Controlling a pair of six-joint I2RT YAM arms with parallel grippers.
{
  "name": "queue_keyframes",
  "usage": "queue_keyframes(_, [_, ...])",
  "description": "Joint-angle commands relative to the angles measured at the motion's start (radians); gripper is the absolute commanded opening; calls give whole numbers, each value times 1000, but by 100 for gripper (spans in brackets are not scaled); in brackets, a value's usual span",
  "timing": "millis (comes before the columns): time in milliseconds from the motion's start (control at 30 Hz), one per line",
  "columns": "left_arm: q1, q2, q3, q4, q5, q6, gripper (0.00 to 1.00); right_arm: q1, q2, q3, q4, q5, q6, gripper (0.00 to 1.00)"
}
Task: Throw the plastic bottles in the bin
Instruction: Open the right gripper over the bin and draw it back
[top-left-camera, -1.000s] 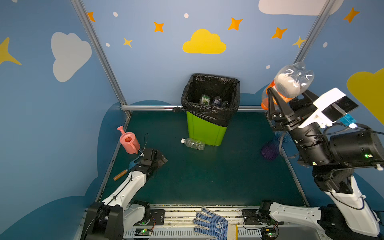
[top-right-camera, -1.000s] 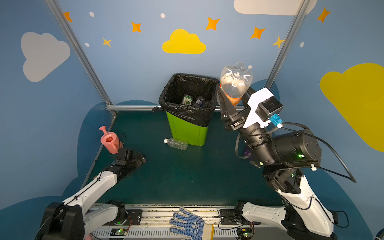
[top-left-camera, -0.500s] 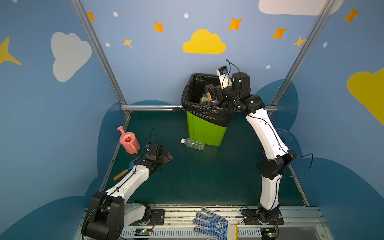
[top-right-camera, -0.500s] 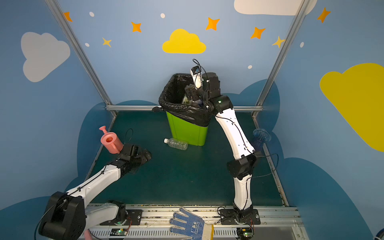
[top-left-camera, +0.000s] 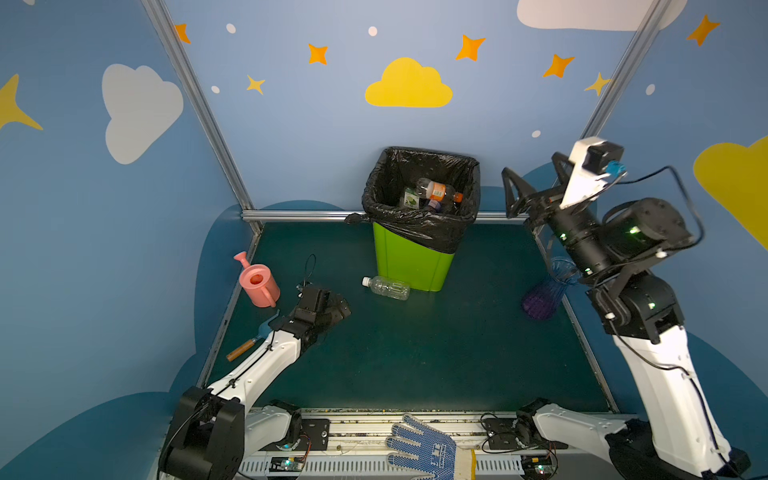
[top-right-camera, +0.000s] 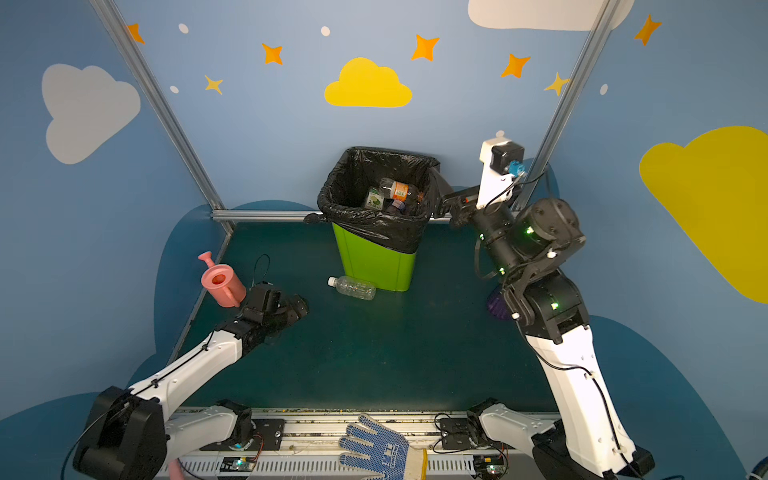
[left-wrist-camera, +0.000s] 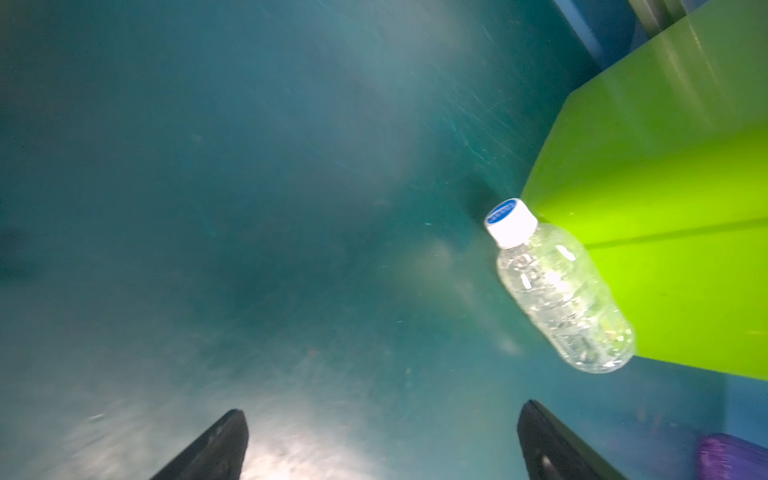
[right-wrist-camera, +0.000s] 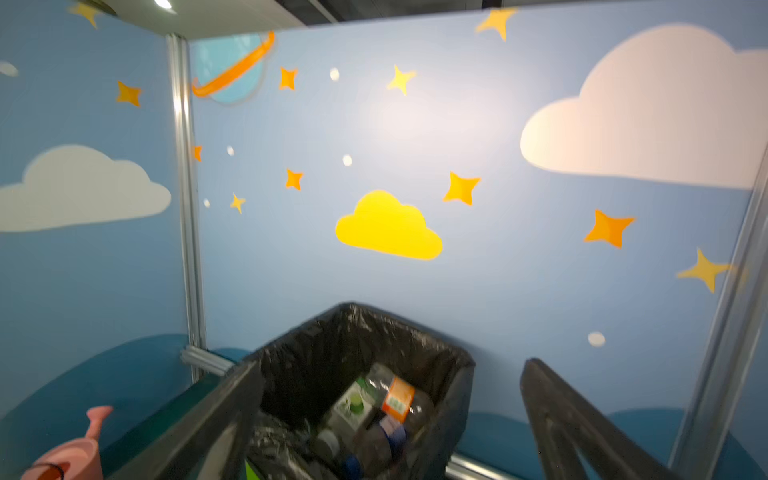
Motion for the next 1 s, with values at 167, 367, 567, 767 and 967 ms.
queue_keyframes(167, [-106, 175, 139, 142, 56, -181, 100, -233, -126, -440, -73, -19, 242, 98])
queue_keyframes(367, [-163, 352, 196, 285, 93, -375, 100, -313, -254, -676, -111, -41, 347, 98])
queue_keyframes(567, [-174, 477, 214, 480, 102, -518, 96, -377, -343, -789, -141, -64, 389, 98])
queue_keyframes(767, [-172, 587, 288, 511, 145, -569, 92, -429, -358, -806, -160, -88, 408, 98])
queue_keyframes(967, [-182, 665, 344, 502, 148, -618, 86, -448, -351, -814, -162, -106, 425, 98])
